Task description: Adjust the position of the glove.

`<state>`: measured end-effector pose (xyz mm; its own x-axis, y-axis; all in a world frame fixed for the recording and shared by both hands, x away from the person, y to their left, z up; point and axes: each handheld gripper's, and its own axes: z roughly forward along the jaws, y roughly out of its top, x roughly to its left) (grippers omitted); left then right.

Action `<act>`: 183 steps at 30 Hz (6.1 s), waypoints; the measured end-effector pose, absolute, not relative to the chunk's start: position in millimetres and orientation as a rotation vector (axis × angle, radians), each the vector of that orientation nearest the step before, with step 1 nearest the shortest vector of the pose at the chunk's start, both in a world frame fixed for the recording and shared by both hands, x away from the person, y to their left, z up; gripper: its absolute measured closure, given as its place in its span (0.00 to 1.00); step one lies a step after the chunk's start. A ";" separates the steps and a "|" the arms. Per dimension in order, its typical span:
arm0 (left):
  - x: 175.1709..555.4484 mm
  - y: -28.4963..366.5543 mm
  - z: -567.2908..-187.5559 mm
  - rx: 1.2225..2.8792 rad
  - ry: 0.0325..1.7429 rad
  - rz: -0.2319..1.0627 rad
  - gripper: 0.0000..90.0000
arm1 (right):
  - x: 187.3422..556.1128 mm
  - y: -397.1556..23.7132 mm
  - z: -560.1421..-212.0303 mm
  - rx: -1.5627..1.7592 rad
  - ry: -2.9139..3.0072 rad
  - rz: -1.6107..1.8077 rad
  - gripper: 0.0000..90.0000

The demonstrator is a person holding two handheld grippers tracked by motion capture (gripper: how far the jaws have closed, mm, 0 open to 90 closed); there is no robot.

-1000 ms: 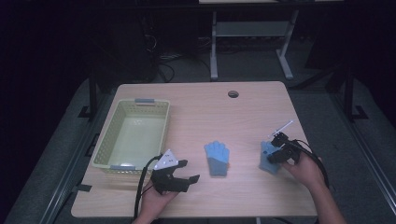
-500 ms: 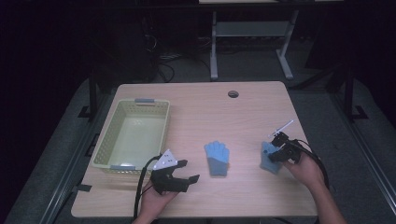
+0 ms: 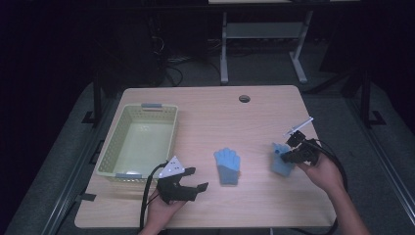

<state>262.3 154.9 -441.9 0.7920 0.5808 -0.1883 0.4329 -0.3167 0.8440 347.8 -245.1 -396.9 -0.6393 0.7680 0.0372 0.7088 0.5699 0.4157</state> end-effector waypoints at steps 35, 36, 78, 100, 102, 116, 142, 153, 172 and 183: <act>262.0 158.3 -439.8 1.949 0.755 0.187 0.30 | 351.4 -124.8 -372.0 0.810 2.876 0.714 0.91; 261.8 158.5 -439.3 1.950 0.755 0.188 0.30 | 352.1 -121.2 -373.1 0.804 2.880 0.711 0.91; 261.8 161.4 -437.0 1.949 0.759 0.193 0.30 | 362.2 -76.5 -413.1 0.741 2.970 0.560 0.85; 261.2 157.2 -440.2 1.941 0.761 0.147 0.37 | 364.3 -79.3 -435.0 0.905 2.910 0.653 0.88; 262.1 156.0 -441.4 1.942 0.769 0.131 0.37 | 364.9 -82.2 -433.4 0.915 2.909 0.682 0.84; 264.1 146.0 -441.9 1.931 0.820 0.082 0.38 | 344.9 -113.5 -421.8 1.064 2.817 0.914 0.61; 320.6 107.9 -457.0 1.874 1.205 -0.191 0.37 | 324.5 -146.6 -440.1 1.488 2.592 1.168 0.47; 324.1 101.7 -463.0 1.865 1.211 -0.272 0.50 | 323.7 -151.8 -453.8 1.627 2.550 1.258 0.52; 325.4 92.0 -473.3 1.908 1.189 -0.335 0.65 | 316.7 -137.5 -464.7 1.688 2.518 1.232 0.66; 329.5 90.5 -477.3 1.863 1.217 -0.393 0.74 | 318.0 -138.8 -469.0 1.742 2.513 1.300 0.76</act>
